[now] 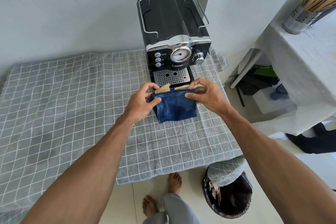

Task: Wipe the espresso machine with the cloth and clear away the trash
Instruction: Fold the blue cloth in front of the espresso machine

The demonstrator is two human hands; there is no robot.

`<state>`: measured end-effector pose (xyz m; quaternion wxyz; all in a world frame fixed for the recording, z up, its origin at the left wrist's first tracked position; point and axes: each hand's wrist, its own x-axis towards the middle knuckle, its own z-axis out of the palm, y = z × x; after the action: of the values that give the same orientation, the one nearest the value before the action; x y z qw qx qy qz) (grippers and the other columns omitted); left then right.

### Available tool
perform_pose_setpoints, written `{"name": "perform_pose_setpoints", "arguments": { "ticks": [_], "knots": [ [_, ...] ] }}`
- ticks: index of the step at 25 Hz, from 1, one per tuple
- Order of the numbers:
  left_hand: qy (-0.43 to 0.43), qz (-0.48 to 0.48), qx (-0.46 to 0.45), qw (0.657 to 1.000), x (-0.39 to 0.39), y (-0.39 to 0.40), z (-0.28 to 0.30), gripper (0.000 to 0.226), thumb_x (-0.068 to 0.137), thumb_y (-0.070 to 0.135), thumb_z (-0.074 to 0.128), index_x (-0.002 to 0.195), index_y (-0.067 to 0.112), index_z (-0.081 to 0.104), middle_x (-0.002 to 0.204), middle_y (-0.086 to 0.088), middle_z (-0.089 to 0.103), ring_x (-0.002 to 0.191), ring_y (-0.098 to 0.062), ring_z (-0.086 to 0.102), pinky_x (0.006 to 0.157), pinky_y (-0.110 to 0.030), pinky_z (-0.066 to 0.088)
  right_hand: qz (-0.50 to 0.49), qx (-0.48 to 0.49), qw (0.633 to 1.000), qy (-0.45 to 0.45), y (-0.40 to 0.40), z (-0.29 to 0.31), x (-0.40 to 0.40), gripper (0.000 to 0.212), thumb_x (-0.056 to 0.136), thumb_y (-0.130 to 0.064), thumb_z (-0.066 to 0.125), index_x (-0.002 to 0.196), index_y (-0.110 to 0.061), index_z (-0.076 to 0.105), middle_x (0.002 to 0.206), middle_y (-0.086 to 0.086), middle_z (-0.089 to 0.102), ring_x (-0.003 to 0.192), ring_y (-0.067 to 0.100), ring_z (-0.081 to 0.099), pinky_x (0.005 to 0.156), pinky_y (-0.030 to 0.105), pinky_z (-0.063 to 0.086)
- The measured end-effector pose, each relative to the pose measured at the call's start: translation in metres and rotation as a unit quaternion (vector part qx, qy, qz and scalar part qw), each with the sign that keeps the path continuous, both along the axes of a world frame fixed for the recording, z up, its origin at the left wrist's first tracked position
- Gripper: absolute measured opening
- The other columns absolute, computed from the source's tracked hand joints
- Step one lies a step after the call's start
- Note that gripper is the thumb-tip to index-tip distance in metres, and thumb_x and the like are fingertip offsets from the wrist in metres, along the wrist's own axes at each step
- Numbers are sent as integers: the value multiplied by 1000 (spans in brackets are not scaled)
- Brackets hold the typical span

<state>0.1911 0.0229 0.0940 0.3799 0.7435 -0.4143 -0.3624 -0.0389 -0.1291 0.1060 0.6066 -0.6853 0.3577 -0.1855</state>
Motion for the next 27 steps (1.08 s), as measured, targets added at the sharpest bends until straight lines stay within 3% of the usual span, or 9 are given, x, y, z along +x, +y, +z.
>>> {"name": "perform_pose_setpoints", "arguments": {
  "ticks": [3,5,8,12,15,19,21,23,27],
  "knots": [
    [-8,-39,14,999,0,0,-5,30,99,20,68,122,39,67,119,3,76,89,-12,76,69,-29,63,43,-47,998,21,-4,-9,-8,24,92,1,73,115,-4,74,110,3,78,98,22,77,74,29,65],
    [-10,-46,18,999,1,-3,-6,31,100,19,66,123,40,69,127,2,72,90,-13,74,62,-21,59,48,-65,996,39,-8,-14,-9,35,92,-3,75,127,-7,72,112,1,77,98,15,77,77,26,64],
    [-5,-44,36,998,3,-10,-5,41,100,19,66,132,45,60,134,2,70,91,-32,75,78,-45,64,43,-64,992,103,-18,-18,-10,56,91,-14,77,144,-13,58,108,19,72,98,28,76,85,37,64],
    [-46,-44,29,998,1,-18,-2,44,98,22,70,133,44,57,136,6,68,82,-16,76,65,-27,60,56,-120,980,148,-26,-5,-5,30,92,-17,76,122,-15,72,98,14,75,89,35,72,79,42,64],
    [-96,-8,-36,995,-1,-21,8,45,89,23,81,128,39,65,122,15,71,71,3,70,55,-9,51,18,-126,984,125,-30,7,-7,20,91,-17,79,109,-25,75,84,-6,78,63,9,70,54,25,56],
    [-114,-38,-97,988,-20,-9,-7,37,85,15,82,119,27,72,111,14,75,42,2,53,40,-8,39,-1,-108,987,122,-12,-4,-31,23,87,-6,81,101,-22,73,94,-6,78,77,8,76,63,16,57],
    [-122,-80,-97,985,-44,8,-29,36,84,12,83,117,22,73,111,9,75,45,6,53,45,-6,41,2,-114,979,171,6,-24,-52,29,84,-3,82,94,-27,70,90,-5,75,76,4,74,64,18,58],
    [-138,-131,-71,979,-71,26,-52,36,83,12,84,117,21,75,107,10,76,67,13,59,68,-6,49,30,-109,966,231,28,-43,-74,35,83,-2,83,88,-32,66,85,-7,72,67,1,69,59,14,55],
    [-169,-170,18,971,-102,52,-81,39,82,26,82,120,31,73,92,30,65,87,-6,52,86,-30,51,85,-103,943,305,56,-65,-99,28,84,-5,81,92,-30,71,93,-3,75,82,16,74,73,26,63]
  ]
}}
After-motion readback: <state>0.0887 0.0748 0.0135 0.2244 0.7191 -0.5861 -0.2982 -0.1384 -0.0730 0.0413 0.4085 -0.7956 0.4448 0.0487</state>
